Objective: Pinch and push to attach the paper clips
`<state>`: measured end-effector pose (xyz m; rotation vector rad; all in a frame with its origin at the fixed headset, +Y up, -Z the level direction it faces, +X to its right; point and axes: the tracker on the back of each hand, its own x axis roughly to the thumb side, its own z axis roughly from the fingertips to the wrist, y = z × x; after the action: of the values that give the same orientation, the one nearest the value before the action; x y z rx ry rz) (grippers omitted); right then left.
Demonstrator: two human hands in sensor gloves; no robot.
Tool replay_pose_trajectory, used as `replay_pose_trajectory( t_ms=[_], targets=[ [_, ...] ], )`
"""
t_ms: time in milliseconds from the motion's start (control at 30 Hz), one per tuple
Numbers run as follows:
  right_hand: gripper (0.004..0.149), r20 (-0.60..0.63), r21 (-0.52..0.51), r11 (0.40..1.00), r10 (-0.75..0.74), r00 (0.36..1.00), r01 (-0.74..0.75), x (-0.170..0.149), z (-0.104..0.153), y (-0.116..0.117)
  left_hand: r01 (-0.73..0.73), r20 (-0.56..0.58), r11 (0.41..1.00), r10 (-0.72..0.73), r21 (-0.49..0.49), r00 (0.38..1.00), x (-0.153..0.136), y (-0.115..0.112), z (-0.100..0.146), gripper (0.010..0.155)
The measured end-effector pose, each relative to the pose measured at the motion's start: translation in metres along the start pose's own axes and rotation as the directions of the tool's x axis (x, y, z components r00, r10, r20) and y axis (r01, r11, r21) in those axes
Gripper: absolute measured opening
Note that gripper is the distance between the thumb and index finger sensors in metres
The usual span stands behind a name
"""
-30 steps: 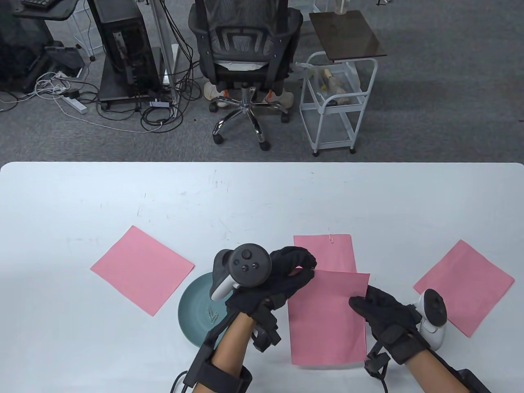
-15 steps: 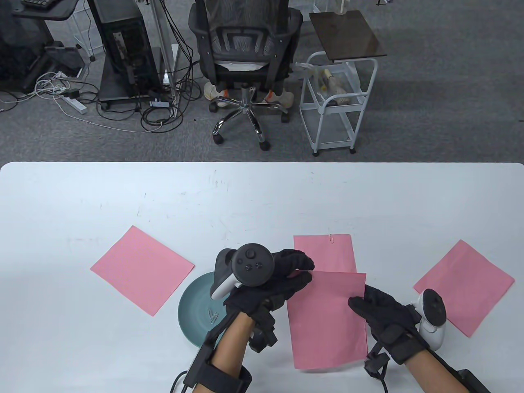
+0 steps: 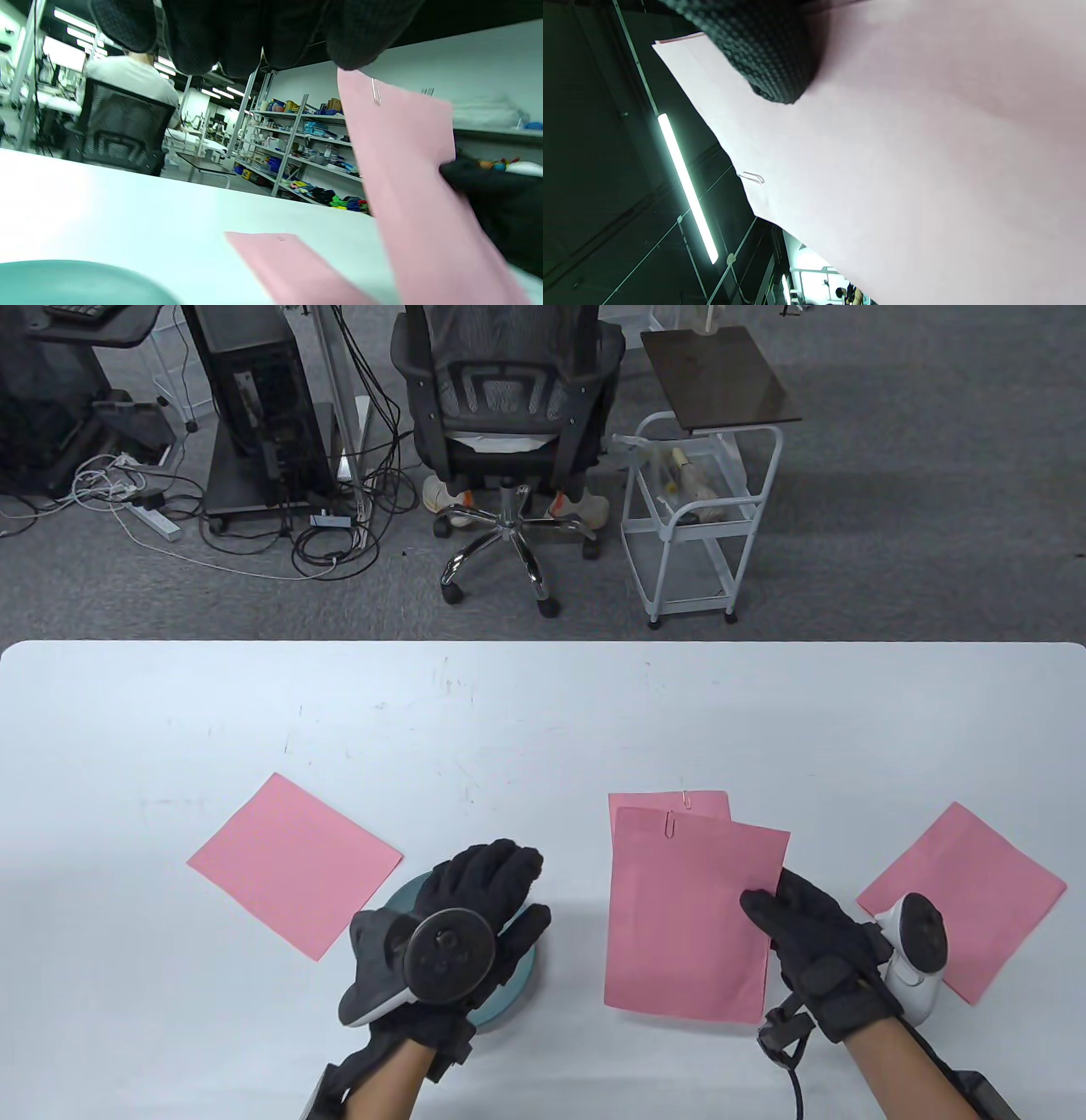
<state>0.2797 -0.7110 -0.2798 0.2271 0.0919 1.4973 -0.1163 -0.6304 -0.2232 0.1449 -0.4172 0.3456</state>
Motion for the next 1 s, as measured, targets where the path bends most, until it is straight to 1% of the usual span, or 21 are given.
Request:
replay_pose_trajectory(
  t_ms=[67, 167, 233, 367, 433, 467, 533, 567, 700, 900, 1000],
  targets=[
    [0.039, -0.016, -0.024, 1.0, 0.012, 1.0, -0.012, 0.002, -0.006, -0.006, 0.021, -0.001, 1.0, -0.021, 0.019, 1.0, -0.005, -0.006, 0.012, 0.063],
    [0.04, -0.085, -0.077, 0.997, 0.017, 0.996, -0.024, -0.001, -0.023, -0.019, 0.023, -0.014, 0.998, -0.022, 0.052, 1.0, -0.016, -0.019, 0.027, 0.065],
    [0.04, -0.171, -0.078, 0.997, 0.011, 0.985, -0.024, -0.008, -0.038, -0.028, 0.021, -0.03, 0.999, -0.02, 0.036, 0.999, -0.026, -0.028, 0.035, 0.066],
    [0.041, -0.319, -0.045, 0.999, 0.002, 0.948, -0.018, -0.027, -0.06, -0.033, 0.005, -0.071, 1.0, -0.004, 0.017, 0.997, -0.041, -0.04, 0.04, 0.066],
    [0.042, -0.369, -0.046, 0.999, 0.003, 0.929, -0.021, -0.037, -0.069, -0.033, -0.008, -0.077, 1.0, 0.008, -0.002, 0.997, -0.044, -0.044, 0.039, 0.066],
    [0.042, -0.405, -0.037, 0.999, 0.006, 0.914, -0.023, -0.043, -0.074, -0.033, 0.0, -0.073, 1.0, -0.001, -0.017, 0.997, -0.045, -0.044, 0.038, 0.066],
    [0.042, -0.444, -0.021, 0.999, 0.024, 0.896, -0.038, -0.051, -0.081, -0.034, 0.021, -0.092, 1.0, -0.021, -0.004, 0.995, -0.048, -0.046, 0.038, 0.066],
    [0.042, -0.469, -0.023, 0.999, 0.031, 0.882, -0.047, -0.056, -0.085, -0.035, 0.04, -0.1, 0.999, -0.042, -0.017, 0.994, -0.049, -0.046, 0.038, 0.066],
    [0.043, -0.531, -0.02, 0.998, 0.044, 0.846, -0.064, -0.068, -0.094, -0.038, 0.101, -0.123, 0.995, -0.102, -0.021, 0.987, -0.052, -0.044, 0.039, 0.066],
    [0.044, -0.577, 0.001, 0.996, 0.069, 0.814, -0.085, -0.08, -0.102, -0.038, 0.105, -0.126, 0.994, -0.106, -0.019, 0.986, -0.052, -0.045, 0.039, 0.066],
    [0.044, -0.592, -0.012, 0.993, 0.084, 0.802, -0.113, -0.083, -0.103, -0.038, 0.106, -0.13, 0.994, -0.109, -0.029, 0.986, -0.053, -0.046, 0.039, 0.066]
  ],
)
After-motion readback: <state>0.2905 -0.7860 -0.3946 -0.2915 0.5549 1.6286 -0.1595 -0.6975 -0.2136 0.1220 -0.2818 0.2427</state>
